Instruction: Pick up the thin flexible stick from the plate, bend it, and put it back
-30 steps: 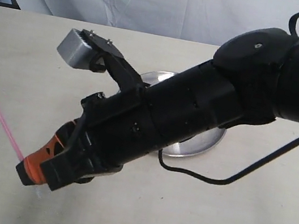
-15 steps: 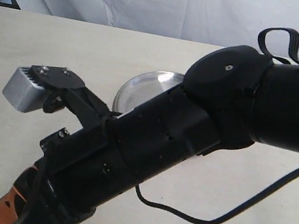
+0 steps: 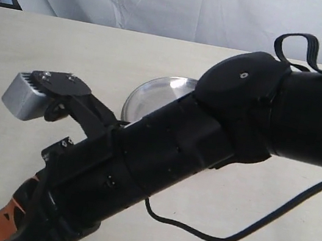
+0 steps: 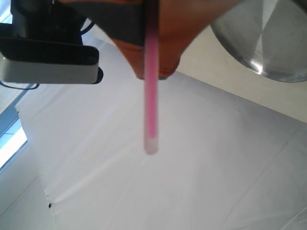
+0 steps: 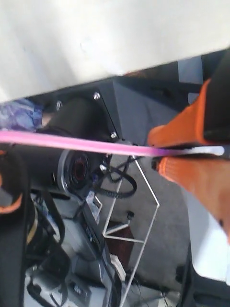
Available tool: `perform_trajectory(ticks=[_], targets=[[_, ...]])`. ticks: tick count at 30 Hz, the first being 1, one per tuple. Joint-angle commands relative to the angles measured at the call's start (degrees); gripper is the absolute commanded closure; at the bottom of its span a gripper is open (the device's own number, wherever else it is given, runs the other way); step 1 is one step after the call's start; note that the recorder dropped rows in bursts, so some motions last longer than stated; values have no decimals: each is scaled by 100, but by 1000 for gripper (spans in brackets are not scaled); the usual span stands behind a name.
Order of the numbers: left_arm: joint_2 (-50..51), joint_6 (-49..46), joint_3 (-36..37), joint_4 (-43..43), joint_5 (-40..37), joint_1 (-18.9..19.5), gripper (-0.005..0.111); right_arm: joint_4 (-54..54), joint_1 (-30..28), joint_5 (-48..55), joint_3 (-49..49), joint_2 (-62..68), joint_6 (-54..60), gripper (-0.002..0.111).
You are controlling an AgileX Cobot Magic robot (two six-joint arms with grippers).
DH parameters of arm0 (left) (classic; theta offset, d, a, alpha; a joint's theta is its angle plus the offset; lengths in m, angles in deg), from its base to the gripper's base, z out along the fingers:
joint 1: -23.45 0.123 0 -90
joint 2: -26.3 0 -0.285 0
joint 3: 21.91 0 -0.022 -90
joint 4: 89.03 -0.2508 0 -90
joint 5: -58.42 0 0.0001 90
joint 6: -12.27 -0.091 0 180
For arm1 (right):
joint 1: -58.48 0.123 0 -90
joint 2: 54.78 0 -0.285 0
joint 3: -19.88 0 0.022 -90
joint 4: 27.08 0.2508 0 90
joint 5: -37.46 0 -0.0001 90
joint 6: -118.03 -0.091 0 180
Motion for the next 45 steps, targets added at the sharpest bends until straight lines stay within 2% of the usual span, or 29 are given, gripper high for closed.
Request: perform_trajectory(ticks=[1, 4, 7, 9, 10, 15, 18, 22, 32, 38, 40, 43, 44, 45], targets=[[-12, -48, 23, 93, 176, -59, 106, 228, -6, -853, -29, -49, 86, 101], [-12, -48, 23, 98, 247, -59, 106, 294, -6, -1258, -29, -49, 86, 76], [-12, -48, 23, 98, 247, -59, 106, 568, -6, -1484, -29, -49, 127, 41], [-12, -48, 23, 98, 247, -59, 106, 665, -6, -1600, -29, -49, 245, 29], [-12, -48, 23, 98, 270, -59, 106, 665, -6, -1614, -29, -49, 245, 29], [-12, -33, 23, 125, 293, -59, 106, 647, -6, -1469, -29, -40, 245, 47], [-12, -33, 23, 148, 293, -59, 106, 647, -6, -1247, -29, -40, 384, 54], [-12, -33, 23, 172, 293, -59, 106, 659, 23, -923, -29, -40, 519, 54], [-12, -33, 23, 465, 406, -59, 106, 485, 569, -1449, -171, 307, 839, 54], [-12, -33, 23, 480, 569, -59, 106, 483, 589, -1454, -260, 572, 827, 55], [-12, -33, 23, 480, 569, -59, 106, 483, 589, -1454, -260, 572, 827, 67], [-12, -45, 23, 416, 570, -59, 106, 491, 589, -1377, -260, 572, 827, 101], [-12, -55, 23, 309, 570, -59, 106, 491, 589, -1320, -260, 572, 813, 108], [-12, -55, 23, 216, 570, -59, 106, 517, 589, -1222, -265, 572, 813, 108]])
